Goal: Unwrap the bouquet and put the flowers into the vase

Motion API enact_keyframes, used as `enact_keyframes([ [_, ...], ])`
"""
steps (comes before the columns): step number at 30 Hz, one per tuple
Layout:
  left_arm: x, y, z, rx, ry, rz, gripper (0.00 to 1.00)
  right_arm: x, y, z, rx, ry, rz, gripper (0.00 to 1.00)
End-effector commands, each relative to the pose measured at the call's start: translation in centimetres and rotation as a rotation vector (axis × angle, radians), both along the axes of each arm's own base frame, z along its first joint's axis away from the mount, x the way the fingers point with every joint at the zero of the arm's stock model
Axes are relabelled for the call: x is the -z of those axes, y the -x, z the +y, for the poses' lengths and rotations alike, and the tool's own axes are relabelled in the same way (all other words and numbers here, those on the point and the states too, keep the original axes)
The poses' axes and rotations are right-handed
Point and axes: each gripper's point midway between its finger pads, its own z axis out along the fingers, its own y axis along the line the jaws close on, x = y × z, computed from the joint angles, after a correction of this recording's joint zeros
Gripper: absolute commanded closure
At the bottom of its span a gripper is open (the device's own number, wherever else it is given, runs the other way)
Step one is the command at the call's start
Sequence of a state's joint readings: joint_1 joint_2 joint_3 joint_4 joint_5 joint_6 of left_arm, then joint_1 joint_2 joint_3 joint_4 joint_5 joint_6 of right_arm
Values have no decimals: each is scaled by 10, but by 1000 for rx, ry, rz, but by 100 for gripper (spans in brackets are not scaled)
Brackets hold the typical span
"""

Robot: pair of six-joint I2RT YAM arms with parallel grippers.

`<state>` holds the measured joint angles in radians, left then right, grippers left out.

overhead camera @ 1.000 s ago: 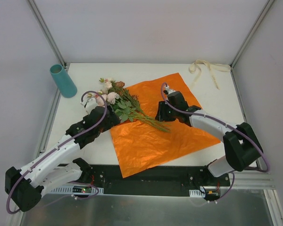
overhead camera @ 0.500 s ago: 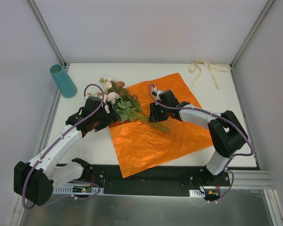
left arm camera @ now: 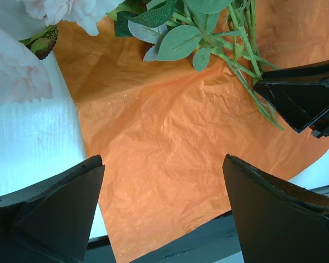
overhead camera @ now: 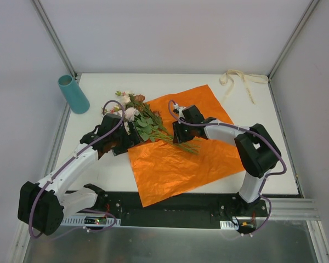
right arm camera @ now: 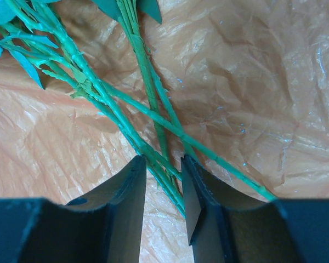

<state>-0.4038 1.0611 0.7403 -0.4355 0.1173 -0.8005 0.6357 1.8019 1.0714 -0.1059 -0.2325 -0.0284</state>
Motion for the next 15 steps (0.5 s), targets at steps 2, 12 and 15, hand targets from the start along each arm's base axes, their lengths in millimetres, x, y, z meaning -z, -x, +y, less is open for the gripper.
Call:
enact_keyframes([
  [2, 1, -5, -5, -5, 38, 7, 7, -9, -5, 7, -43, -6, -52, 64],
  [12, -2, -7, -6, -17, 47, -3, 8, -39, -5, 15, -80, -57, -155, 90],
  [15, 0, -7, -7, -12, 51, 2, 7, -41, -5, 16, -84, -57, -163, 92],
])
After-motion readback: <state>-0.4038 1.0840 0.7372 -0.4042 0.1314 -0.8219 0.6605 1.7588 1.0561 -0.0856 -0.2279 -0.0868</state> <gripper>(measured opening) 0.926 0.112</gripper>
